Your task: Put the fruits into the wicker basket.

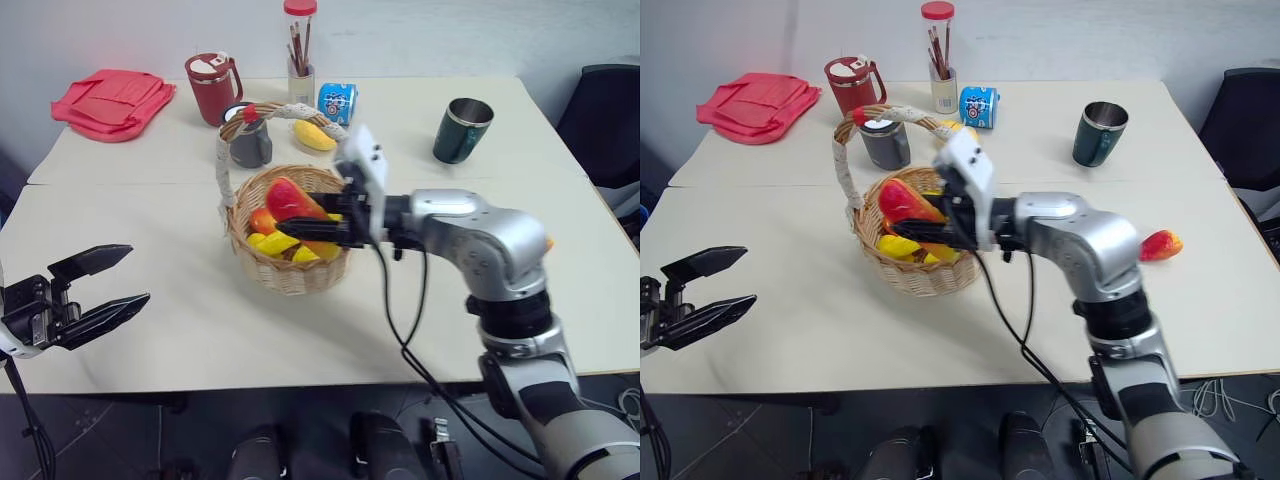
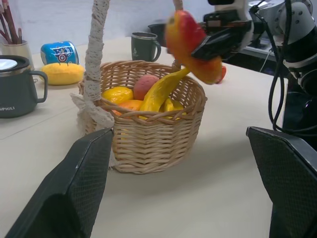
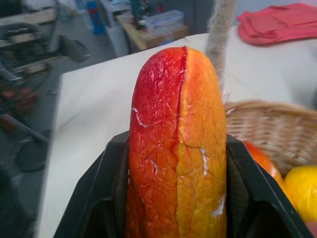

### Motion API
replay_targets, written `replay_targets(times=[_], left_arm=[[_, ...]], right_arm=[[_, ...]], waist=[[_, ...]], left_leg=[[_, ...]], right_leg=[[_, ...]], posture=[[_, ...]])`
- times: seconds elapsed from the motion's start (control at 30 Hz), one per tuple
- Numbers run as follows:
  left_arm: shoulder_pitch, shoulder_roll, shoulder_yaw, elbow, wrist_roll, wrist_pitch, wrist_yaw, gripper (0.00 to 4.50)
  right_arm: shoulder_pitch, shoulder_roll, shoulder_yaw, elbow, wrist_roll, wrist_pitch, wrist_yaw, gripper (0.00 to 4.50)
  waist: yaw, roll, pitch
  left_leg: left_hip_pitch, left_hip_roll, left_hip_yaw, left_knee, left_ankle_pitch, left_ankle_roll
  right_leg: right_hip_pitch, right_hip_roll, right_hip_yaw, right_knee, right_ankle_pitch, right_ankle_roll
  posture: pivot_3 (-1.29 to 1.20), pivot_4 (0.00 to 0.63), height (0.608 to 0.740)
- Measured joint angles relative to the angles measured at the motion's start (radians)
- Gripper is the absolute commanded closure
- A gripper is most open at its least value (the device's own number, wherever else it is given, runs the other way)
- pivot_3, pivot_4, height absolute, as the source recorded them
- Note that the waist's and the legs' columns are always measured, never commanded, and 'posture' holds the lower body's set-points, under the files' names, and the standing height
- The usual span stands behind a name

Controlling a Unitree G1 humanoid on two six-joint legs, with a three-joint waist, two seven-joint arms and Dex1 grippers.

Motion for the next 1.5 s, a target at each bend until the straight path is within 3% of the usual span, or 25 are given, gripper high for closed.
replay_targets(times=[0.1, 0.23, 0.37, 0.47, 0.6, 0.67, 0.8, 0.93, 1.0, 1.3, 1.5], left_arm=[[0.012, -0.005, 0.005, -0.005, 0.003, -0.004, 0.004, 0.0], [0.021, -0.027, 0.006, -0.052, -0.008, -0.001, 0.033, 0.0], [0.006, -0.04, 0.002, -0.106, -0.033, 0.008, 0.06, 0.0], [-0.01, -0.041, -0.012, -0.122, -0.041, 0.013, 0.071, 0.0], [-0.056, -0.045, -0.039, -0.146, -0.07, 0.02, 0.08, 0.0], [-0.09, -0.032, -0.069, -0.144, -0.07, 0.021, 0.07, 0.0], [-0.111, -0.013, -0.118, -0.085, -0.042, 0.009, 0.014, 0.0], [-0.171, -0.003, -0.202, -0.033, 0.024, -0.067, -0.093, 0.0], [-0.186, -0.002, -0.238, -0.016, 0.056, -0.102, -0.133, 0.0], [-0.203, -0.003, -0.31, 0.028, 0.108, -0.144, -0.187, 0.0], [-0.171, -0.004, -0.305, 0.017, 0.11, -0.142, -0.163, 0.0]], right_arm=[[-0.001, 0.014, 0.039, 0.058, -0.091, -0.053, -0.063, 1.35], [0.02, 0.027, 0.015, 0.063, -0.088, -0.131, -0.029, 0.04], [0.135, 0.038, -0.078, -0.002, 0.04, -0.19, 0.09, 0.02], [0.223, -0.037, -0.114, -0.046, 0.058, -0.288, 0.189, 0.02], [0.392, -0.176, -0.262, -0.151, 0.165, -0.305, 0.281, 0.02], [0.512, -0.246, -0.358, -0.161, 0.149, -0.365, 0.281, 0.02], [0.798, -0.331, -0.625, 0.01, 0.01, -0.591, 0.243, 0.02], [1.056, -0.314, -0.822, 0.011, -0.041, -0.748, 0.19, 0.02], [1.137, -0.284, -0.854, 0.012, -0.07, -0.811, 0.168, 0.02], [1.241, -0.187, -0.87, 0.077, -0.109, -0.921, 0.032, 0.02], [1.019, -0.282, -0.824, 0.126, -0.088, -0.816, -0.026, 0.02]], waist=[[-0.002, 0.0, 0.0], [-0.003, -0.001, 0.0], [-0.001, -0.001, 0.0], [0.0, -0.001, 0.0], [0.017, -0.001, 0.0], [0.024, -0.001, -0.001], [0.039, 0.001, 0.001], [0.042, 0.002, 0.0], [0.034, 0.002, 0.0], [0.019, 0.002, 0.0], [0.009, 0.002, 0.001]], left_leg=[[-0.003, -0.002, 0.0, 0.001, -0.002, 0.003], [-0.01, -0.001, 0.0, 0.001, -0.002, 0.003], [-0.01, 0.0, 0.0, 0.002, -0.001, 0.002], [-0.01, -0.001, 0.0, 0.003, -0.001, 0.003], [-0.009, -0.001, 0.0, 0.004, 0.0, 0.003], [-0.008, -0.001, 0.001, 0.003, 0.001, 0.002], [-0.006, -0.002, 0.003, 0.003, 0.001, 0.002], [0.003, 0.0, 0.003, -0.002, 0.003, -0.001], [0.005, 0.001, 0.004, -0.002, 0.003, -0.002], [0.008, 0.001, 0.0, -0.003, 0.003, -0.001], [0.008, 0.001, 0.001, -0.002, 0.002, 0.001]], right_leg=[[-0.001, -0.001, 0.0, -0.002, 0.001, 0.002], [-0.008, 0.0, 0.0, -0.002, 0.001, 0.002], [-0.007, 0.0, -0.002, -0.002, 0.001, 0.002], [-0.007, 0.0, -0.001, -0.003, 0.002, 0.004], [-0.005, 0.0, -0.001, -0.003, 0.002, 0.004], [-0.003, 0.001, -0.003, -0.006, 0.002, 0.004], [0.002, 0.0, -0.007, -0.014, 0.002, 0.004], [0.009, 0.002, -0.008, -0.015, 0.002, 0.004], [0.011, 0.003, -0.007, -0.015, 0.002, 0.004], [0.01, 0.002, -0.002, -0.012, 0.002, 0.003], [0.009, 0.002, 0.001, -0.01, 0.002, 0.004]], posture=[[0.0, 0.15, 0.74], [0.0, 0.15, 0.74], [0.0, 0.15, 0.74], [0.0, 0.15, 0.74], [0.0, 0.15, 0.74], [0.0, 0.15, 0.74], [0.0, 0.15, 0.74], [0.0, 0.15, 0.74], [0.0, 0.15, 0.74], [0.0, 0.15, 0.74], [0.0, 0.15, 0.74]])
